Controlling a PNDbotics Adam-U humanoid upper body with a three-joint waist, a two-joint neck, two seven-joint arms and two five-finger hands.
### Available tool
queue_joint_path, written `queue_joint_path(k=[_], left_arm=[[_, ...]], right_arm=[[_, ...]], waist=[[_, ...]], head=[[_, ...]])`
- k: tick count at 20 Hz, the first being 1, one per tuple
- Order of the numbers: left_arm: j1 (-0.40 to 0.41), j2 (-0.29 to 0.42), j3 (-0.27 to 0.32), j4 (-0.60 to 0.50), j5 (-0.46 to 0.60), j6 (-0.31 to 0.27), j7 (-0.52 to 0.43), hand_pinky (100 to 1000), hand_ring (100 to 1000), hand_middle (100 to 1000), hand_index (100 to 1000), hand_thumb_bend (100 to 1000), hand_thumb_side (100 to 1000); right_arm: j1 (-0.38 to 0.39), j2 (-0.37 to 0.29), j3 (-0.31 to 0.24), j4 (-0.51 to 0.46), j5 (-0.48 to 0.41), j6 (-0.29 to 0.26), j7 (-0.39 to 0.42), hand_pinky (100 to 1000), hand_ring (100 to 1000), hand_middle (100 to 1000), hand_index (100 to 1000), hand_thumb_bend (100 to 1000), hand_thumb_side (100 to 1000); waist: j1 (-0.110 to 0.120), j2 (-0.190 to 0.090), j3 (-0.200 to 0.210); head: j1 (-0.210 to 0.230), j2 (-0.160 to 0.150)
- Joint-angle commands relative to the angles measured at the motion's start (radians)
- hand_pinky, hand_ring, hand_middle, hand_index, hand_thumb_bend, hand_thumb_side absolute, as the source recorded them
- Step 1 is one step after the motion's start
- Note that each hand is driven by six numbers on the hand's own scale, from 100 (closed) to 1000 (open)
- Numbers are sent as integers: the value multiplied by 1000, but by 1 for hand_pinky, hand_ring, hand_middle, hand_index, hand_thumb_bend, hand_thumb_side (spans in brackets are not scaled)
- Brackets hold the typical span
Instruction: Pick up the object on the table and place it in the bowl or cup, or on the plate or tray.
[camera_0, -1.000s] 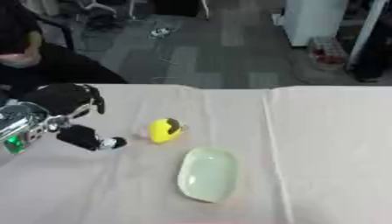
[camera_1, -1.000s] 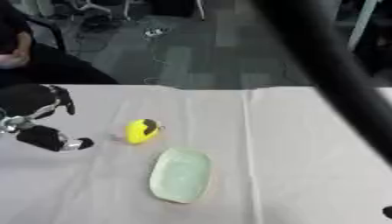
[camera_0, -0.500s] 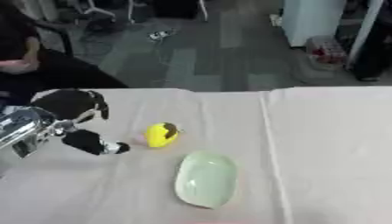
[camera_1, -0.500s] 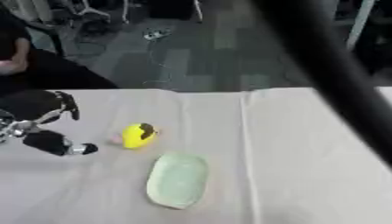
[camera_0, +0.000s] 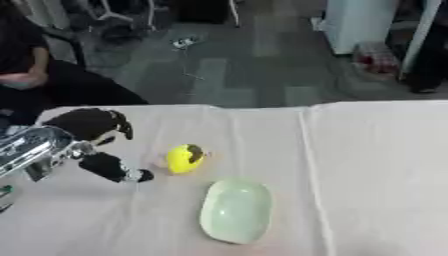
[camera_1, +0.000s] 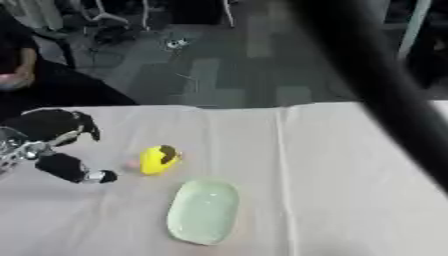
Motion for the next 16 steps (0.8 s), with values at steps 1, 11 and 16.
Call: queue_joint_path(k=[1,11,16], left_arm=[[-14,19,14,0,1,3,1,659,737,752,811,588,848],[-25,3,17,22,-4,9,8,659,736,752,811,593,845],[-28,-3,25,35,-14,16,15,659,738,752,812,592,845]], right_arm=[[-18,-23,-7,-14,-13,-301,-299,314,312,287,451,416,706],[-45,-27,-6,-14,-37,-301,-299,310,313,291,454,380,721],[-67,-20,3,-14,-45,-301,-299,303,315,296,458,347,744]], waist=[[1,-5,-4],[7,19,-22],[13,45,-32]], head=[[14,-26],[42,-55],[55,-73]])
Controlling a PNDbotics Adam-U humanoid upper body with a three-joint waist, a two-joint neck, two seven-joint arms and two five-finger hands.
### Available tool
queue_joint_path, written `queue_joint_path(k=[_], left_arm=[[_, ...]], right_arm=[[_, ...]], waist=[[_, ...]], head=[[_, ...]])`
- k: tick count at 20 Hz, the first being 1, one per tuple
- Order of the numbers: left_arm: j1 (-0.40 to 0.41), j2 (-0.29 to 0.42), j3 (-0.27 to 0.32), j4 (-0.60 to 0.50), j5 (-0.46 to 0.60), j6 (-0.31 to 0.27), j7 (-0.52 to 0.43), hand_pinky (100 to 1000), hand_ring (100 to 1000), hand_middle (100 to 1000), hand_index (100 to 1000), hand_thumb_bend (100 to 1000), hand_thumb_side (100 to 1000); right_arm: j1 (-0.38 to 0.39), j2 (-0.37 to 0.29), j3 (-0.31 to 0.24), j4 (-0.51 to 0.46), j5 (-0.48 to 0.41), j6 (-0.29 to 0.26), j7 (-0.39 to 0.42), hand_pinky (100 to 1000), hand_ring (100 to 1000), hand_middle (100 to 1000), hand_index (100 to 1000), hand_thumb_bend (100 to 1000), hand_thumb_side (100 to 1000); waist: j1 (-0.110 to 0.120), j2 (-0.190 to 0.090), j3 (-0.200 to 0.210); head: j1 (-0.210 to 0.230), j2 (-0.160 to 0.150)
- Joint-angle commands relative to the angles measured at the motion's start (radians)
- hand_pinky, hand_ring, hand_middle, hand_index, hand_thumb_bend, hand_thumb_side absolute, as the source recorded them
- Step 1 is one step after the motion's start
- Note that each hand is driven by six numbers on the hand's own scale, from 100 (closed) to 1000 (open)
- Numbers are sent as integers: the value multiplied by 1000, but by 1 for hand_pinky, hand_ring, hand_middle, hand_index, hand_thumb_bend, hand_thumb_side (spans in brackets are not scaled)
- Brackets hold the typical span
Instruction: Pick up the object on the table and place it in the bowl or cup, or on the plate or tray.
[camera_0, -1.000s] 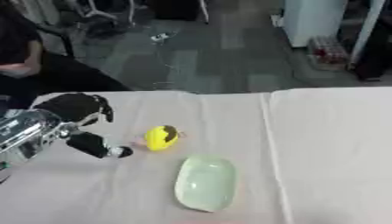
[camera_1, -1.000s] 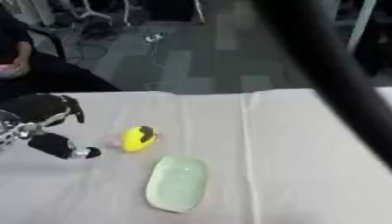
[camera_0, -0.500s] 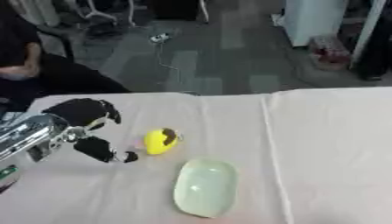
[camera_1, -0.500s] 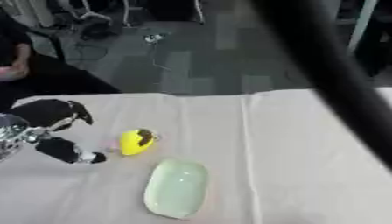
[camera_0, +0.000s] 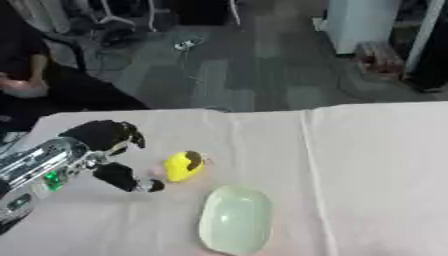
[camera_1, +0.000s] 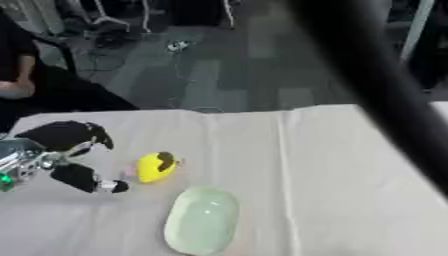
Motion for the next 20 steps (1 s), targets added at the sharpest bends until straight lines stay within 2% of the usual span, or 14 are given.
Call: queue_joint_path(k=[1,4,8,12,15,17,20], left_arm=[[-12,16,27,6,-13,9,7,659,738,752,812,593,845],[-12,13,38,14,-17,17,16,659,738,753,812,591,845],[-10,10,52,22,-20,26,29,659,739,753,811,591,846],[-8,8,62,19,-17,30,42,658,737,754,812,592,847],[-10,1,69,18,-16,34,60,657,743,759,813,589,849],[-9,-5,74,16,-12,33,77,656,750,762,819,603,858],[-4,-14,79,20,-7,31,98,657,755,767,825,587,853]], right_arm=[[-23,-10,5,-14,-7,-301,-299,301,315,297,459,342,749],[-39,-4,10,-14,-10,-301,-299,299,316,301,465,343,763],[-64,-2,7,-14,-20,-301,-299,301,316,303,472,388,766],[-85,-8,-1,-14,-33,-301,-299,302,316,305,476,414,768],[-107,-18,-9,-14,-50,-301,-299,304,316,307,480,435,772],[-124,-23,-11,-14,-59,-301,-299,305,316,309,483,424,781],[-145,-27,-14,-14,-72,-301,-299,304,317,310,485,442,782]], waist=[[1,-1,-1],[6,18,-2],[13,37,-4],[23,48,-16],[35,61,-31],[44,72,-42],[52,87,-50]], head=[[23,-26],[29,-34],[40,-47],[41,-78],[77,-109],[81,-131],[86,-137]])
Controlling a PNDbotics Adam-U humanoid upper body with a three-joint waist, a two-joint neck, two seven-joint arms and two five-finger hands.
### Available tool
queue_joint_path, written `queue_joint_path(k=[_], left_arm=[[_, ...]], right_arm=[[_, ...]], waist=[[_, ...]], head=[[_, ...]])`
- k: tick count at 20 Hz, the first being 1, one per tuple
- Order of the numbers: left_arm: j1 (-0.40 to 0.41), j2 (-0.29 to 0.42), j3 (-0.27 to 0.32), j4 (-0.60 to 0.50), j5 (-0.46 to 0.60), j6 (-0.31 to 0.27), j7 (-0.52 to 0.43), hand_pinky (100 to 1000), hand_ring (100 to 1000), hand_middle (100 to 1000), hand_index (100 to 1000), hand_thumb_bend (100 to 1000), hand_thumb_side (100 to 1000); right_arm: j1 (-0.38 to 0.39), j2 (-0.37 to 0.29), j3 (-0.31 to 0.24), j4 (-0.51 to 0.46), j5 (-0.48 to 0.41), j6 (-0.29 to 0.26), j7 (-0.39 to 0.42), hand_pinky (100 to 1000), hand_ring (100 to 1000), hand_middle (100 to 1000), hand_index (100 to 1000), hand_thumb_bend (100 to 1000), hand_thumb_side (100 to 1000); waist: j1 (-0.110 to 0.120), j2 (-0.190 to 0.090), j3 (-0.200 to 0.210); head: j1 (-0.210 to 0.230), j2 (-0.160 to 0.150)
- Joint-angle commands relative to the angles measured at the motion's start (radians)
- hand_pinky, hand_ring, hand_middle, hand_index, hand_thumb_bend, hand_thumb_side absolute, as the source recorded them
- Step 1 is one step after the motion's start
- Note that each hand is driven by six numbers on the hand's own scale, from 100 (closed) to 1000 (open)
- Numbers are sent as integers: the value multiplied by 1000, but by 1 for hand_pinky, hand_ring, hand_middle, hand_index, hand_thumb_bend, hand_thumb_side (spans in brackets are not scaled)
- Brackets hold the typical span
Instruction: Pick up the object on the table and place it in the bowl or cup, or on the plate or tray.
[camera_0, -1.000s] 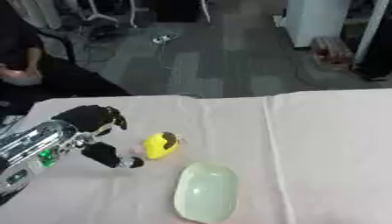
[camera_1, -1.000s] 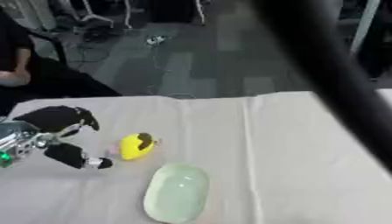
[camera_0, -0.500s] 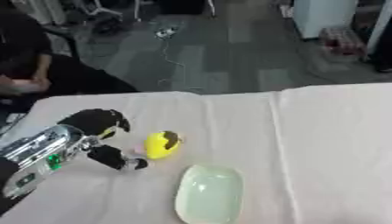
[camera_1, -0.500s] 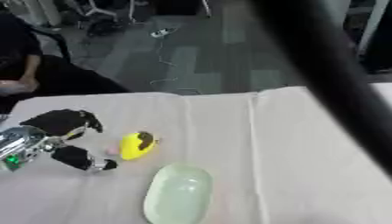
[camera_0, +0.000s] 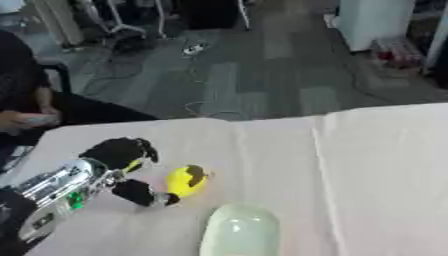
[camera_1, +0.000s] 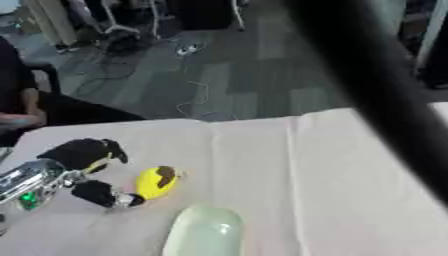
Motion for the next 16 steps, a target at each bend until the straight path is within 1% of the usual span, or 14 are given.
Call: queue_joint_path(k=[1,5,7,9,10,11,16], left_arm=[[1,15,27,0,7,0,23,662,758,771,830,589,853],[9,10,34,11,9,3,34,666,762,775,834,590,854],[12,10,39,14,10,8,37,668,764,776,834,592,853],[14,10,44,17,12,11,39,669,766,778,835,593,852],[16,10,48,17,12,11,41,669,767,779,835,594,852],[17,10,50,17,13,11,43,669,770,781,836,594,851],[22,9,62,15,21,4,72,668,774,789,839,592,848]], right_arm=[[-21,-21,-9,-14,-16,-301,-299,302,317,311,487,434,790],[-35,-14,-1,-14,-19,-301,-299,300,317,312,487,422,794],[-39,-10,5,-14,-15,-301,-299,299,317,312,485,415,793],[-44,-8,12,-14,-10,-301,-299,299,317,311,485,413,792],[-47,-7,15,-14,-8,-301,-299,299,317,311,485,416,792],[-48,-6,16,-14,-7,-301,-299,299,317,311,485,415,792],[-60,-1,26,-14,0,-301,-299,299,317,311,484,412,792]], waist=[[-2,-8,0],[-4,7,9],[-4,11,11],[-4,17,14],[-3,19,15],[-3,21,15],[-1,32,8]], head=[[19,-18],[28,-17],[41,-15],[74,-8],[79,-8],[81,-8],[55,-9]])
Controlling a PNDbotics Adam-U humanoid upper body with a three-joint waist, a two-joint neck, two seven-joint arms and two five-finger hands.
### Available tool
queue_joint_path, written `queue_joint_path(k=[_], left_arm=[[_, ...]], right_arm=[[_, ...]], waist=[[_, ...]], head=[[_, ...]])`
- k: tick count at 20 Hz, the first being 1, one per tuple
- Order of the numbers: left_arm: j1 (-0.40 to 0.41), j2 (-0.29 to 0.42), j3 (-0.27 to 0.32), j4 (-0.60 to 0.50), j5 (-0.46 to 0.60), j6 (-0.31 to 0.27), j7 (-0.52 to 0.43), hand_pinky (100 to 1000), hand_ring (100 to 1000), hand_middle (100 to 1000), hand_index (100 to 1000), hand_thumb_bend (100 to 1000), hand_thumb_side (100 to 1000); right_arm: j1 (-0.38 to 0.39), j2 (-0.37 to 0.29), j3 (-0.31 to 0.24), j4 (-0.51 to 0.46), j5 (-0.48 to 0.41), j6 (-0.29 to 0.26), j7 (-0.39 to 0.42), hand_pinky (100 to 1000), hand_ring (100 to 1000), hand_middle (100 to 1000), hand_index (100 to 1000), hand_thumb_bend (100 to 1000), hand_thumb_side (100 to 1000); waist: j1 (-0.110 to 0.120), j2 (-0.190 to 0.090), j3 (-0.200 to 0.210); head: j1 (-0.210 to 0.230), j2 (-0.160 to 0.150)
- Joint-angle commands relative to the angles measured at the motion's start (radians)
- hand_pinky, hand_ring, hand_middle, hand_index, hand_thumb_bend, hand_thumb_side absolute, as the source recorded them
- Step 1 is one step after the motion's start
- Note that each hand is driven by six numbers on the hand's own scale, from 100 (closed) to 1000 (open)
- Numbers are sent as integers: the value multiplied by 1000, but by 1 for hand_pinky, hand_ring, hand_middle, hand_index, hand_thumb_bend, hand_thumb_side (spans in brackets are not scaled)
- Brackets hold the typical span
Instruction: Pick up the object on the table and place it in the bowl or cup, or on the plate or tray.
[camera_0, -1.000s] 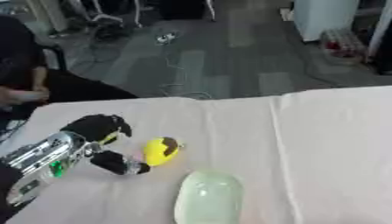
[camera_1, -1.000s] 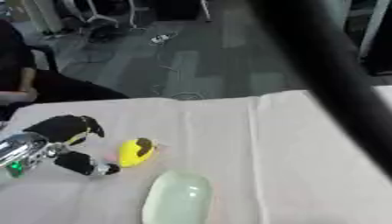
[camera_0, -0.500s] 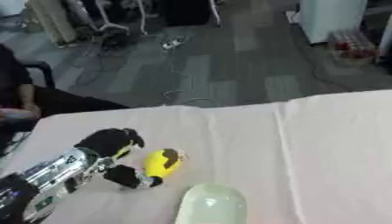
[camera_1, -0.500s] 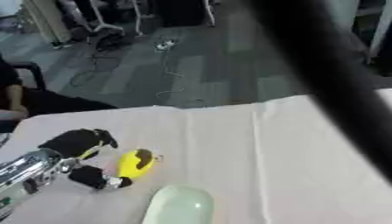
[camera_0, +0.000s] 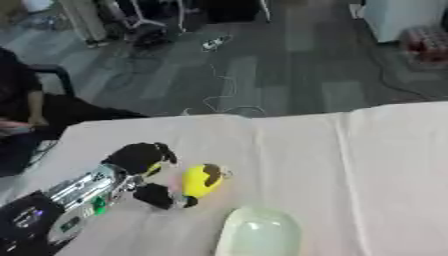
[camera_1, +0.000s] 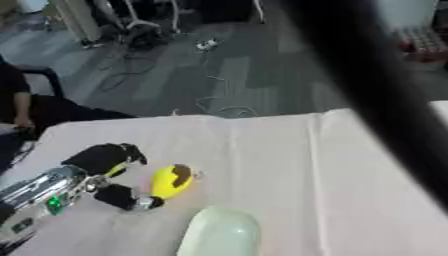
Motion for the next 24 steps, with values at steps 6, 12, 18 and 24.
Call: queue_joint_path(k=[6,12,18,24], left_arm=[[6,14,32,0,17,-15,51,666,771,788,839,593,846],[5,12,36,0,25,-21,68,665,769,788,838,599,839],[3,8,36,-2,25,-39,73,665,767,786,835,638,782],[0,0,36,3,22,-49,79,663,765,786,835,641,773]], right_arm=[[-29,-1,4,-14,0,-301,-299,298,318,314,488,413,802],[-41,-4,0,-14,-15,-301,-299,297,318,317,493,416,812],[-55,-8,-6,-14,-30,-301,-299,297,319,320,498,419,822],[-71,0,-4,-14,-43,-301,-299,292,320,324,502,402,842]], waist=[[2,-2,-6],[7,6,-13],[14,15,-21],[16,31,-29]], head=[[-22,-14],[-24,-25],[-22,-20],[-25,-29]])
